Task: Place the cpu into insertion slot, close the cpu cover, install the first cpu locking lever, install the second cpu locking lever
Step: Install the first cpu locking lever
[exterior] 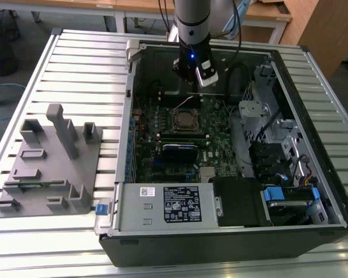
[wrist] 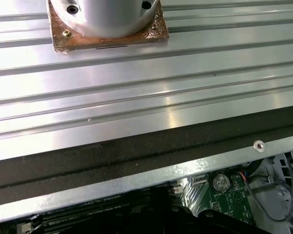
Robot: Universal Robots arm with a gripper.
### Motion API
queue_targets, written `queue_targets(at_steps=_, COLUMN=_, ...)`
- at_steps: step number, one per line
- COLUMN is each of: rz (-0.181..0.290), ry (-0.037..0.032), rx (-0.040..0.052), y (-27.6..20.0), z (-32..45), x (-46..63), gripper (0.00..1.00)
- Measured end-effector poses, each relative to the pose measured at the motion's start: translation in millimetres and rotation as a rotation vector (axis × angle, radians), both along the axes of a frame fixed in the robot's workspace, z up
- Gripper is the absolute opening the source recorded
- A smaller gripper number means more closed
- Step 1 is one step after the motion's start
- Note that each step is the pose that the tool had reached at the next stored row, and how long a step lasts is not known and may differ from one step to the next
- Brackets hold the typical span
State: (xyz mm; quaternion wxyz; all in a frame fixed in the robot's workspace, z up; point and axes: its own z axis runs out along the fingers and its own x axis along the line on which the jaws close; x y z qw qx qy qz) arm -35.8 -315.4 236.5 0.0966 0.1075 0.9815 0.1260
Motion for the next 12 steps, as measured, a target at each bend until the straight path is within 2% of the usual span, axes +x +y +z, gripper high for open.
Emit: queue_targets(at_steps=12, rz=0.0, ry=-0.0002, rx=0.0001, y=0.0, z=0.3, x=0.0, gripper=0.11)
